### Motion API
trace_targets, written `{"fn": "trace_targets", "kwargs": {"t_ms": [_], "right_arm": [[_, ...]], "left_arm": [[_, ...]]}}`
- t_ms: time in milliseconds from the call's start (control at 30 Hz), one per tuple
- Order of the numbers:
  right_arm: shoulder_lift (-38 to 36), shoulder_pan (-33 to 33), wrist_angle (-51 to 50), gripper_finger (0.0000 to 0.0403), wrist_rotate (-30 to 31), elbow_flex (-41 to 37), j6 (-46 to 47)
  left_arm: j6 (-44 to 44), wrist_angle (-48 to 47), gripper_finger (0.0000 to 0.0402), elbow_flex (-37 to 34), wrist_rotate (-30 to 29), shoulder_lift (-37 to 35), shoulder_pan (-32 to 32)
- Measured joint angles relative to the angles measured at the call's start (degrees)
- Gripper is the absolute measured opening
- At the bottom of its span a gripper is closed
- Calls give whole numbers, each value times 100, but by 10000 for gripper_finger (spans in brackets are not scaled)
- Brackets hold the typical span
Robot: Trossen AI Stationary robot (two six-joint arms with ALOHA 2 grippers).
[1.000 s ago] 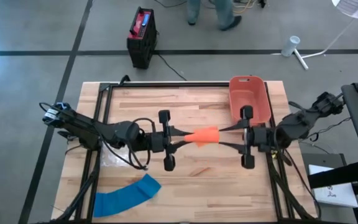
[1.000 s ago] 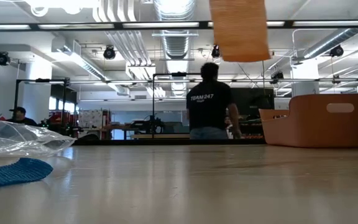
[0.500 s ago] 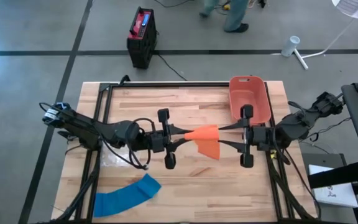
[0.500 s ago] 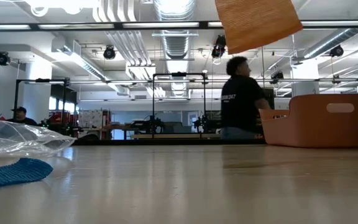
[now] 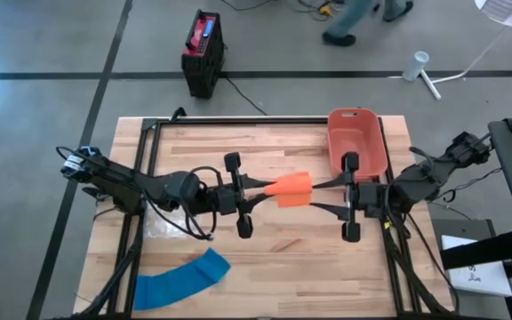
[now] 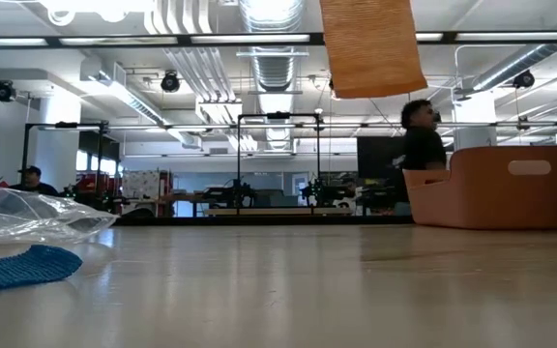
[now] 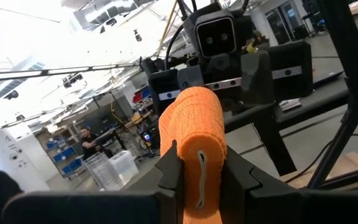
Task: Roll bandage
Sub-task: Roll the orange bandage
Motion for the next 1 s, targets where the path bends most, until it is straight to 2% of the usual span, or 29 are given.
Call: {"fn": "trace_targets", "kwargs": {"t_ms": [267, 567, 733, 1000], "right_arm": [[111, -74, 182, 138, -14, -2, 19], [173, -72, 77, 116, -304, -2, 218], [173, -72, 70, 94, -346, -2, 229], [178, -144, 16, 38, -355, -2, 490]], "left_arm": [[233, -132, 50, 2, 252, 0, 8], [1535, -232, 50, 2, 427, 0, 1], [1716, -237, 51, 2, 632, 0, 8], [1588, -236, 93, 2, 645, 0, 7]]}}
